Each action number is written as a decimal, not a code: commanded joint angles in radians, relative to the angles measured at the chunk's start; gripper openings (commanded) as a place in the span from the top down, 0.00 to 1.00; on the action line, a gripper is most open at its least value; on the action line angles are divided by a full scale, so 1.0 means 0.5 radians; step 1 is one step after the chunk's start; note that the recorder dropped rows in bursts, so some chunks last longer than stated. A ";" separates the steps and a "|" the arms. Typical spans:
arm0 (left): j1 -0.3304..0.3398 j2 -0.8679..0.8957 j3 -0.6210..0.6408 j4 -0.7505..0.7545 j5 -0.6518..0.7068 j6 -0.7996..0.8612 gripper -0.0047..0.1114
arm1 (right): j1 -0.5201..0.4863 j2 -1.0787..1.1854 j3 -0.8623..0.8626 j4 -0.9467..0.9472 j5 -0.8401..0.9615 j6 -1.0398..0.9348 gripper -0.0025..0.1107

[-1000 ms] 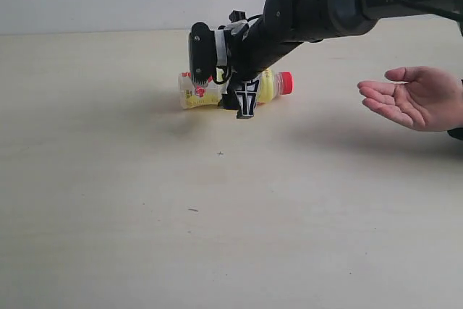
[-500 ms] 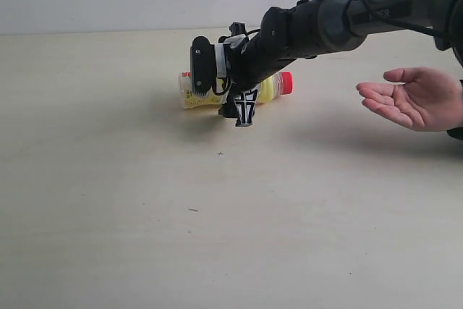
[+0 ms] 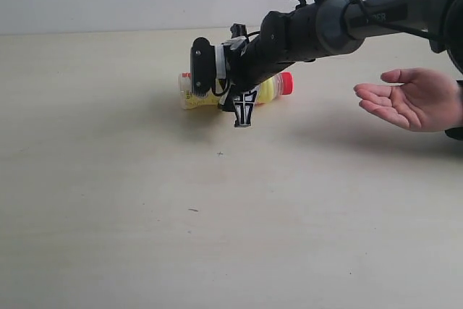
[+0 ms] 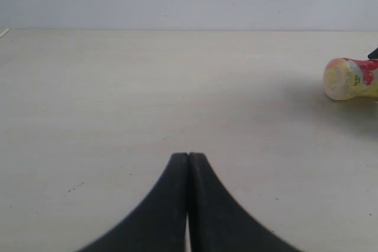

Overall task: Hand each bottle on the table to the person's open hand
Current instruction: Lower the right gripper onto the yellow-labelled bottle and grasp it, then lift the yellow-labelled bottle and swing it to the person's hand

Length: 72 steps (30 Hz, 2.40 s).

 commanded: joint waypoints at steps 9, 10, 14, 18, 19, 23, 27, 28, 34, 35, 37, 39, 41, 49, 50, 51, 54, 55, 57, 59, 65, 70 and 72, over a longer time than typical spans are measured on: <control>0.004 -0.013 0.000 -0.003 -0.014 -0.008 0.96 | 0.002 -0.002 -0.012 0.000 -0.008 0.107 0.98; 0.004 -0.013 0.000 -0.003 -0.014 -0.008 0.96 | 0.002 -0.006 -0.012 0.000 -0.013 0.107 0.98; 0.004 -0.013 0.000 -0.003 -0.014 -0.008 0.96 | 0.002 -0.057 -0.012 0.000 -0.012 0.118 0.98; 0.004 -0.013 0.000 -0.003 -0.014 -0.008 0.96 | 0.002 -0.135 -0.012 0.000 -0.012 0.223 0.98; 0.004 -0.013 0.000 -0.003 -0.014 -0.008 0.96 | 0.002 -0.155 -0.012 0.000 -0.012 0.242 0.98; 0.004 -0.013 0.000 -0.003 -0.014 -0.008 0.96 | 0.002 -0.227 -0.012 0.000 0.007 0.360 0.98; 0.004 -0.013 0.000 -0.003 -0.014 -0.008 0.96 | 0.002 -0.326 -0.012 0.000 0.074 0.567 0.98; 0.004 -0.013 0.000 -0.003 -0.014 -0.008 0.96 | 0.002 -0.356 -0.012 0.000 0.096 0.597 0.98; 0.004 -0.013 0.000 -0.003 -0.014 -0.008 0.96 | 0.002 -0.516 -0.012 -0.004 0.231 0.779 0.98; 0.004 -0.013 0.000 -0.003 -0.014 -0.008 0.96 | 0.002 -0.536 -0.012 -0.009 0.248 0.815 0.98; 0.004 -0.013 0.000 -0.003 -0.014 -0.008 0.96 | 0.002 -0.588 -0.012 -0.060 0.303 0.942 0.98; 0.004 -0.013 0.000 -0.003 -0.014 -0.008 0.96 | 0.002 -0.642 -0.012 -0.155 0.369 1.136 0.98; 0.004 -0.013 0.000 -0.003 -0.014 -0.008 0.96 | 0.002 -0.697 -0.012 -0.329 0.429 1.377 0.98; 0.004 -0.013 0.000 -0.003 -0.014 -0.008 0.96 | -0.006 -0.897 -0.012 -1.289 0.891 2.808 0.98; 0.004 -0.013 0.000 -0.003 -0.014 -0.008 0.96 | -0.021 -0.916 -0.012 -1.372 0.974 3.007 0.98; 0.004 -0.013 0.000 -0.003 -0.014 -0.008 0.96 | -0.044 -0.934 -0.012 -1.423 1.055 3.119 0.98; 0.004 -0.013 0.000 -0.003 -0.014 -0.008 0.96 | -0.162 -0.980 -0.012 -1.375 1.235 3.151 0.98; 0.004 -0.013 0.000 -0.003 -0.014 -0.008 0.96 | -0.206 -0.991 -0.012 -1.323 1.278 3.151 0.98; 0.004 -0.013 0.000 -0.003 -0.014 -0.008 0.96 | -0.326 -1.008 -0.012 -1.174 1.346 3.141 0.98; 0.004 -0.013 0.000 -0.003 -0.014 -0.008 0.96 | -0.485 -1.012 -0.012 -1.035 1.401 3.131 0.98; 0.004 -0.013 0.000 -0.003 -0.014 -0.008 0.96 | -0.677 -1.012 0.006 -0.972 1.480 3.131 0.98; 0.004 -0.013 0.000 -0.003 -0.014 -0.008 0.96 | -0.677 -1.012 0.243 -0.994 1.165 3.225 0.98; 0.004 -0.013 0.000 -0.003 -0.014 -0.008 0.96 | -0.677 -1.012 0.321 -0.998 1.025 3.276 0.98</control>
